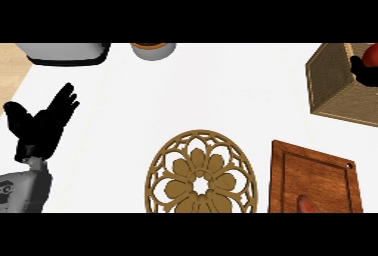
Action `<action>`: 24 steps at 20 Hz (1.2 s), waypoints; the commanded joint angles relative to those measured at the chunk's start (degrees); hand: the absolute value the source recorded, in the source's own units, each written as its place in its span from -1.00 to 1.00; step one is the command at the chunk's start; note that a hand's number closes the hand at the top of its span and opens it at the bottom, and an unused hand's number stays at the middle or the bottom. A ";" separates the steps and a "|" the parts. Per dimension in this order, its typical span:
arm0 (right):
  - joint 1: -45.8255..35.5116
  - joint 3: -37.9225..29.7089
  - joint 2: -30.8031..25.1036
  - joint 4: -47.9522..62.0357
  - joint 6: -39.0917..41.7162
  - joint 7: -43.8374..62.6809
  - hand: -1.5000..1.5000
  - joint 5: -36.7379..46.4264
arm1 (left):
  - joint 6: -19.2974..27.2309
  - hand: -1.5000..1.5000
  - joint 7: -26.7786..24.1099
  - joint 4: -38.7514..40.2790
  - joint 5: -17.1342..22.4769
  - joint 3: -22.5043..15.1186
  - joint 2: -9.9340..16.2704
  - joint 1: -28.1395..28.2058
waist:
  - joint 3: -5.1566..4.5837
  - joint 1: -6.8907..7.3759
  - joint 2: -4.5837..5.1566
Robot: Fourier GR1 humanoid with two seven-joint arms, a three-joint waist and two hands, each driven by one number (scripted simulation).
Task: Pick the tomato from the placemat and place it in the basket
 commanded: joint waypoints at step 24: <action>-9.50 -18.26 -9.39 37.49 -14.13 -20.34 -1.00 -16.59 | -0.71 0.00 -0.97 0.56 -0.04 0.60 -1.27 0.46 | 0.04 -0.49 -0.04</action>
